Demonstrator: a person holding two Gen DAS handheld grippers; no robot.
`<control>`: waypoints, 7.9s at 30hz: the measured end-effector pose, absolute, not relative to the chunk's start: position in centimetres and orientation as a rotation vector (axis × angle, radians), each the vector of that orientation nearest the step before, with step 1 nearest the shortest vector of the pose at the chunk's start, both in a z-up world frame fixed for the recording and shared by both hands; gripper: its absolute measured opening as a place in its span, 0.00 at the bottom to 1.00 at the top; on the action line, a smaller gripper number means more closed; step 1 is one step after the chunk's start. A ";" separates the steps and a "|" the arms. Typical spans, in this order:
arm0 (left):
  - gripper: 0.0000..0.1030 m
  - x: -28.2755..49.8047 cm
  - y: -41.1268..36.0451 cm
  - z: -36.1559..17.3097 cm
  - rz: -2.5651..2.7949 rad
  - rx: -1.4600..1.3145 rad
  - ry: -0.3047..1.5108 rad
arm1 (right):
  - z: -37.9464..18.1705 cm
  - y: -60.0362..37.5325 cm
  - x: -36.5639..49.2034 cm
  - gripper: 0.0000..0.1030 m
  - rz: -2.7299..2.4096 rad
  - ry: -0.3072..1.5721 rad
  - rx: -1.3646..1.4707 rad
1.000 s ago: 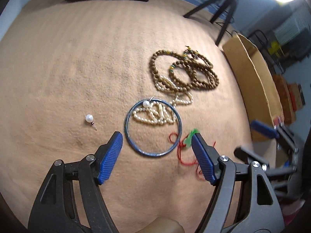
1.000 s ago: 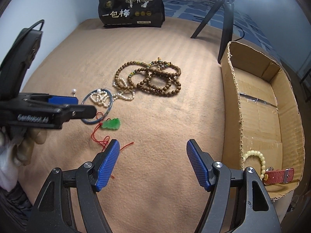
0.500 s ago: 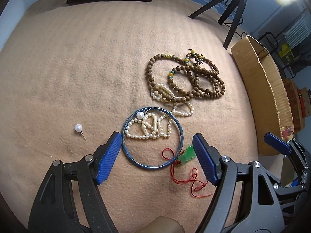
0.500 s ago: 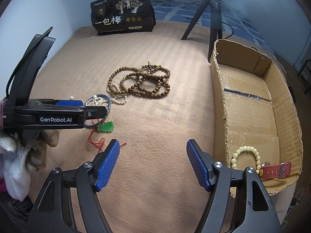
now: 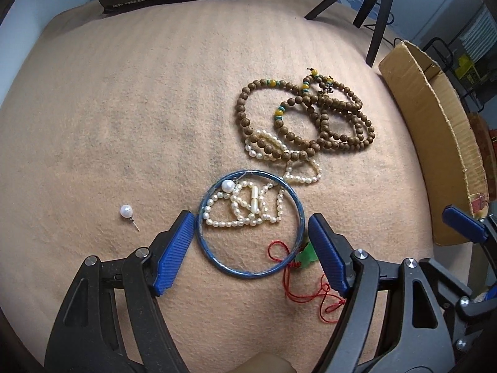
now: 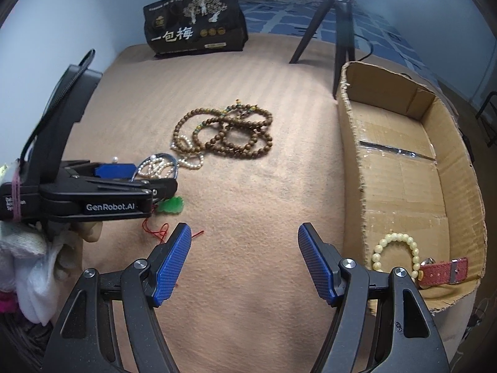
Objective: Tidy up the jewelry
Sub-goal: 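Grasp the blue bangle with the left tool while the right tool grasps the jade pendant, then carry the bangle and jade pendant into the box and open both tools, then move both open tools back toward the brown prayer beads and pearl strands, then grasp the pearl strand with the left tool while the right tool grasps the brown prayer beads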
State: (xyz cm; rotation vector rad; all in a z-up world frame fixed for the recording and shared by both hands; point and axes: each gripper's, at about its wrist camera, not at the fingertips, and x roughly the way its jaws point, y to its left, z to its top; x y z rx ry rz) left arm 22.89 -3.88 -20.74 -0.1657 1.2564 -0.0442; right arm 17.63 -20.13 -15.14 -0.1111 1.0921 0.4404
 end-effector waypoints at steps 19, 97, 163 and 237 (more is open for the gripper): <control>0.70 20.3 1.5 -19.6 -0.076 -0.181 1.228 | -18.2 -12.7 18.0 0.68 0.550 1.145 -0.228; 0.70 26.2 -19.4 -8.8 -0.444 -0.100 0.943 | -8.4 -39.1 21.2 0.30 -0.006 0.802 0.210; 0.71 20.7 -2.9 -7.6 -0.251 -0.054 0.891 | -7.0 -27.2 19.4 0.69 0.167 0.839 0.053; 0.05 21.2 -0.9 -19.8 -0.357 -0.019 1.167 | -19.7 -13.6 28.4 0.11 0.261 1.166 -0.016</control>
